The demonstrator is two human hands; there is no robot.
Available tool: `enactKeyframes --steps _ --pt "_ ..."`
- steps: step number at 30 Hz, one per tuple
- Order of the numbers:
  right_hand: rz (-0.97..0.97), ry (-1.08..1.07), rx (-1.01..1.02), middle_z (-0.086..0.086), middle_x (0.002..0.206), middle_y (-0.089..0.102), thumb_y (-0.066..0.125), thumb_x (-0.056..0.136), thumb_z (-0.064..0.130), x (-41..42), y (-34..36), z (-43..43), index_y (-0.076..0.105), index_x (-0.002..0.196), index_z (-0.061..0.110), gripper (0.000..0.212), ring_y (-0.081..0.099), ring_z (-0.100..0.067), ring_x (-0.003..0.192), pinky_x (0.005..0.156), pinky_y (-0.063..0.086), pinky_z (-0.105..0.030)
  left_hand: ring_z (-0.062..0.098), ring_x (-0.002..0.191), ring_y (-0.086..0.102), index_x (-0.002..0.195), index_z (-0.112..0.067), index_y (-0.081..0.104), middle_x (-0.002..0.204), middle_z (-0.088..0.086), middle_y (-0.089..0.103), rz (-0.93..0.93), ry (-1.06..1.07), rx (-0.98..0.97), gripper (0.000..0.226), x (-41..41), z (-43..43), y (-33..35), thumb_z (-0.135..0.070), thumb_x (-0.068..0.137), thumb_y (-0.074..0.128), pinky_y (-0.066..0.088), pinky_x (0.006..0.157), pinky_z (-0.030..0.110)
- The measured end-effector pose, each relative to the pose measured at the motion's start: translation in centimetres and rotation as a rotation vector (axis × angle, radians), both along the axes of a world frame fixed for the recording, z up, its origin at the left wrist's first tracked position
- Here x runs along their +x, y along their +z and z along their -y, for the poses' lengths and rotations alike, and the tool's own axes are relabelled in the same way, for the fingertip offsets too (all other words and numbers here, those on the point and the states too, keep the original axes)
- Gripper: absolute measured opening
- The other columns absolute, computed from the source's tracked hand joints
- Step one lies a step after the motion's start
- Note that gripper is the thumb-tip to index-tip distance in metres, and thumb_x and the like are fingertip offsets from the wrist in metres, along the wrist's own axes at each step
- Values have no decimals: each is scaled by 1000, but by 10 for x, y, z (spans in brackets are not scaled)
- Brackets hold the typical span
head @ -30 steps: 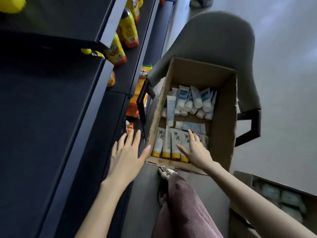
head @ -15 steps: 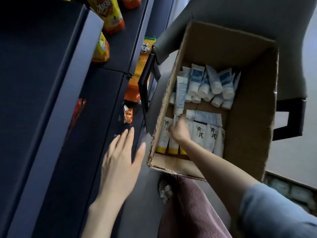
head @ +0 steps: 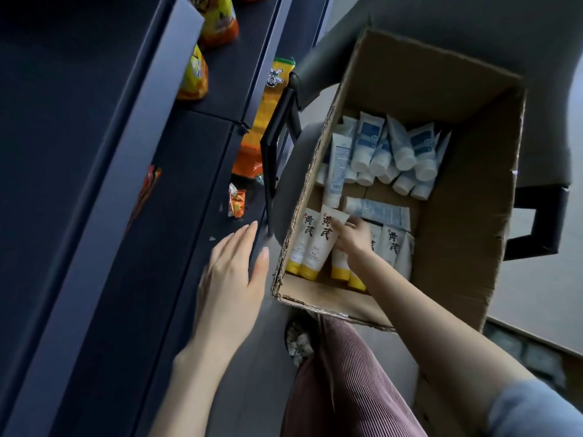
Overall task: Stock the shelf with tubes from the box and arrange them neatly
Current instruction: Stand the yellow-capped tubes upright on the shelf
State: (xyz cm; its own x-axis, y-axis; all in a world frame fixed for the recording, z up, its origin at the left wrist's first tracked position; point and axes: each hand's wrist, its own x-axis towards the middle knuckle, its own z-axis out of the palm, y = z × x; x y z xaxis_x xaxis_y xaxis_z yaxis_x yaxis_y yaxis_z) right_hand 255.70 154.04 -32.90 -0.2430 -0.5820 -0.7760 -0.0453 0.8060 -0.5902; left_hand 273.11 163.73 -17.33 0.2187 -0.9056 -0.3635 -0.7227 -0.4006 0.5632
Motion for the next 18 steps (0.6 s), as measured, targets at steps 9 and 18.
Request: enactKeyframes --steps 9,18 --pt "430 -7 -231 0 83 72 64 88 12 -28 87 9 58 97 13 11 70 -16 81 67 59 -28 -11 125 20 145 -18 35 150 -7 34 -142 -45 -92 45 -30 14 12 -18 100 37 7 95 -9" --pt "714 77 -350 -3 87 73 69 75 17 -44 158 -4 67 86 20 12 72 -14 79 57 56 -23 5 99 64 123 -31 54 113 -9 65 -549 35 52 41 -54 16 23 -51 87 51 55 84 31"
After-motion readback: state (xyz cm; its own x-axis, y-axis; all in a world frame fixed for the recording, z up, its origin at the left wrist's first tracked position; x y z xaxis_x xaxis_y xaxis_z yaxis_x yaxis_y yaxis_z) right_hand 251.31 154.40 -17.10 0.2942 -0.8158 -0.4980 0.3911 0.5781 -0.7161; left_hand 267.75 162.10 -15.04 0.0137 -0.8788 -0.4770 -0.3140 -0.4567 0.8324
